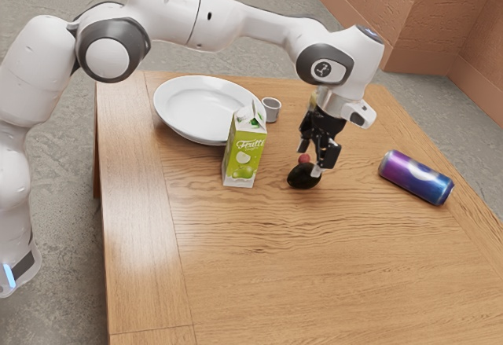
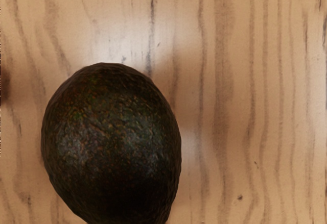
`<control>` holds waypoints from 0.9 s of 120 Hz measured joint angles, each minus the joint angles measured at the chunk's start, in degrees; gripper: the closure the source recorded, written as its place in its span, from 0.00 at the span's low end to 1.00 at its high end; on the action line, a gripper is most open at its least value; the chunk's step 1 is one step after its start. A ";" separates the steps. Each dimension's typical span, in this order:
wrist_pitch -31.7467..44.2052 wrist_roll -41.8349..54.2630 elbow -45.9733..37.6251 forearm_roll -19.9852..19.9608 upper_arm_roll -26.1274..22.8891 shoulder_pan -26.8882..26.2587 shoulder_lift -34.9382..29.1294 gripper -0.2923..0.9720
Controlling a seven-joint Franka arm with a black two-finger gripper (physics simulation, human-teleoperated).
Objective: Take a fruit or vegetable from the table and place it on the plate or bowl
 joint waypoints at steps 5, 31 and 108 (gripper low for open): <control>0.12 0.02 -0.09 -0.07 0.04 0.12 0.18 0.23; 1.14 0.11 -0.16 -0.16 0.15 -0.05 2.79 0.23; 4.51 -1.80 -0.91 1.94 0.09 -0.77 -2.54 0.60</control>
